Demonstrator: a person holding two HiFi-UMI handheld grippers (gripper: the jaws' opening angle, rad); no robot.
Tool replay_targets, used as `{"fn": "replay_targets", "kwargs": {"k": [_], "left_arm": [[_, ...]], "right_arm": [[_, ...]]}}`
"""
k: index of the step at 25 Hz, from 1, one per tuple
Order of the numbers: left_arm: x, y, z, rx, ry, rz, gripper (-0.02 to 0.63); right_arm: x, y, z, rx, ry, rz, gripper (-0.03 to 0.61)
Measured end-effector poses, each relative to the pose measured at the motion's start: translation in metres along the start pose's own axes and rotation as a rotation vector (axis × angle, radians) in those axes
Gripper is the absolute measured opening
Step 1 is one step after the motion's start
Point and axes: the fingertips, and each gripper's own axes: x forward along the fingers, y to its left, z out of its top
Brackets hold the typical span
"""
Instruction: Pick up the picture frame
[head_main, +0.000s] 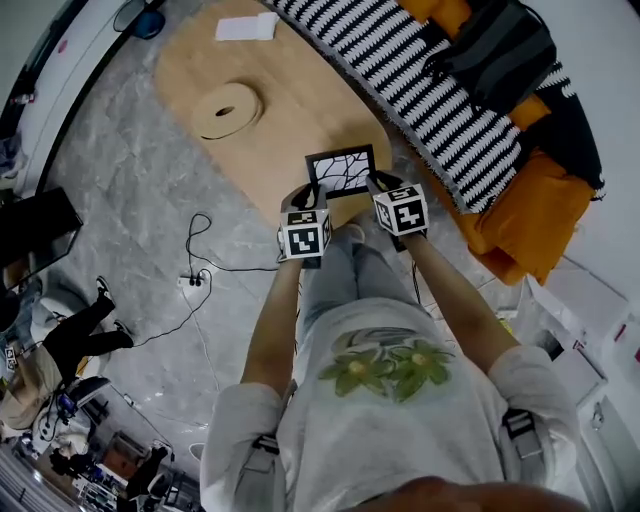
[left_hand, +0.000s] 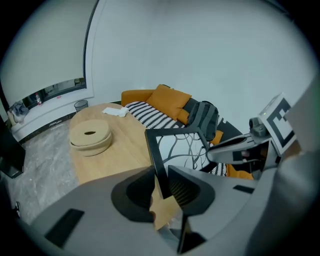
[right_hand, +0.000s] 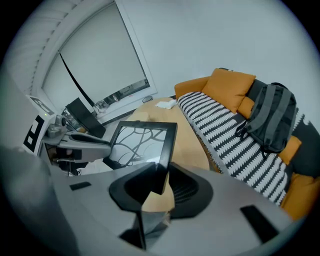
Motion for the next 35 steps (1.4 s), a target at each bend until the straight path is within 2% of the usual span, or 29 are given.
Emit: {"fn": "replay_targets", "kwargs": {"k": [21, 35], "left_arm": [[-0.074, -0.027, 0.027, 0.0, -0.089, 0.029, 0.094], [-0.135, -0.047, 0.051, 0.038, -0.211, 0.038, 0.092]], "right_arm": [[-0.077, 0.027, 0.029, -0.042, -0.097, 0.036, 0.087], [-0.132, 0.048, 0.047, -0.037, -0.21, 0.061, 0.086]]}}
